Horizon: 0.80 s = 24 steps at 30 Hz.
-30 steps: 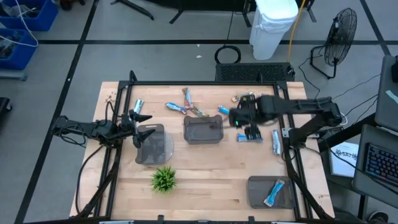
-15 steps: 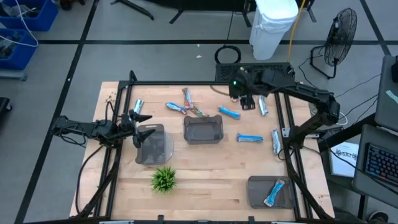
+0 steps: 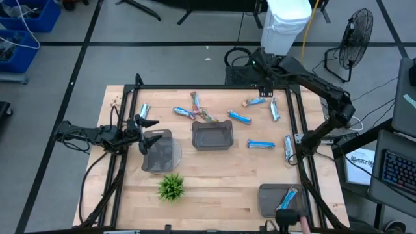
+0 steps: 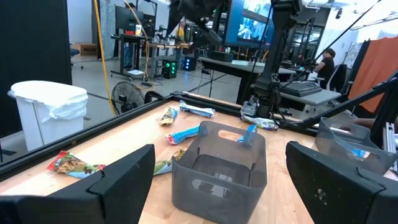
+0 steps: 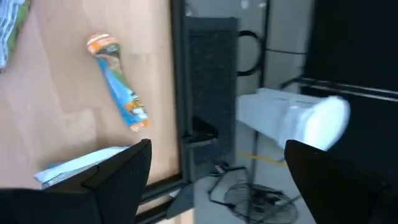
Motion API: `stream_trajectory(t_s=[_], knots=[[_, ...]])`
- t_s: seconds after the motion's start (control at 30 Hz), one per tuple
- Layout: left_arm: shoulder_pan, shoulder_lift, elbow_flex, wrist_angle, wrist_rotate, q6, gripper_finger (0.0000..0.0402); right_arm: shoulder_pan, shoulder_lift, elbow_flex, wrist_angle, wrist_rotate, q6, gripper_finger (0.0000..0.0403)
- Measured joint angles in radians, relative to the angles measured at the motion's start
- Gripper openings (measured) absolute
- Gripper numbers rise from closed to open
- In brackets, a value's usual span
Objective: Pick and place Granola Bars by type
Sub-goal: Put the orange granola bar into the bottom black bin
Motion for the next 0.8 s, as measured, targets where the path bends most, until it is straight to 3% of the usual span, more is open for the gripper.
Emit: stream_trajectory(t_s=[0.27,0.53,0.67,0.8], knots=[[0.0,0.0,0.0,0.0,0.0,0.0,0.0361,-0.123,0.095,0.0,0.119,-0.224,-0.04,0.0359],[0.0,0.0,0.0,0.0,0.0,0.0,0.0361,-0.156,0.193,-0.001,0.013,-0.26,-0.09,0.0358],[0.0,0.0,0.0,0.0,0.0,0.0,0.0361,-0.157,0.238,-0.003,0.023,-0.332,-0.095,0.0353],[0.0,0.0,0.0,0.0,0.0,0.0,0.0361,-0.157,0.288,-0.002,0.057,-0.333,-0.109,0.0353]])
